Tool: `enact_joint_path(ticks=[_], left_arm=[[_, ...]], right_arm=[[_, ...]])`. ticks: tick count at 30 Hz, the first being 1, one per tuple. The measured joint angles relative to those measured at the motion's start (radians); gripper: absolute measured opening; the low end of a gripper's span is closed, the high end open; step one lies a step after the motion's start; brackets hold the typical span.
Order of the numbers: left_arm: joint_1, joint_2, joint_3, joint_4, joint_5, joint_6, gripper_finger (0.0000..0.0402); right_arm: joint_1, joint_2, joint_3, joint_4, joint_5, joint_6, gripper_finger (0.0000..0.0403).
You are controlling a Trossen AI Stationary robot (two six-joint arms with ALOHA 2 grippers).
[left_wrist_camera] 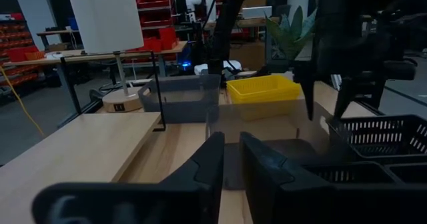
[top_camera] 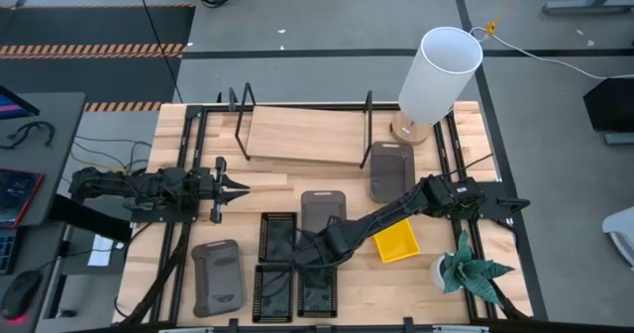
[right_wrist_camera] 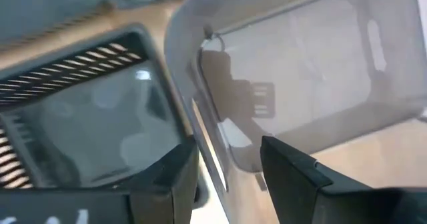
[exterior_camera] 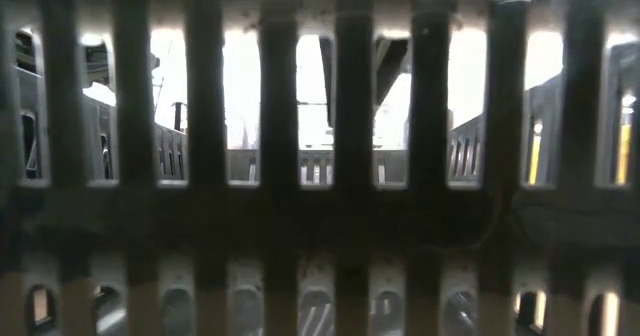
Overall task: Stack baskets on shelf by color
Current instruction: Stack the center black transparent bin on the top of the top right black transparent bin
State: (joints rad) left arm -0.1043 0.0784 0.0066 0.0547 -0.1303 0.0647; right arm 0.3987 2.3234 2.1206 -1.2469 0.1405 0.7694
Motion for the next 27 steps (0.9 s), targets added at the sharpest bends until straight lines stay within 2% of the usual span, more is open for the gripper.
enact_joint_path(ticks=[5, 13, 19, 27], left_arm=[[0.000, 0.000, 0.000, 0.000, 0.000, 0.000, 0.0057], [0.000, 0.000, 0.000, 0.000, 0.000, 0.000, 0.0053], [0.000, 0.000, 0.000, 0.000, 0.000, 0.000, 0.0059], [0.000, 0.000, 0.000, 0.000, 0.000, 0.000, 0.0051]], right_arm=[[-0.027, 0.000, 0.000, -0.014, -0.003, -0.006, 0.0166], [-0.065, 0.000, 0.000, -0.010, -0.001, -0.144, 0.0166], [-0.086, -0.001, -0.040, 0.006, 0.023, -0.189, 0.0164], [-0.095, -0.002, -0.125, 0.087, 0.016, -0.248, 0.0133]])
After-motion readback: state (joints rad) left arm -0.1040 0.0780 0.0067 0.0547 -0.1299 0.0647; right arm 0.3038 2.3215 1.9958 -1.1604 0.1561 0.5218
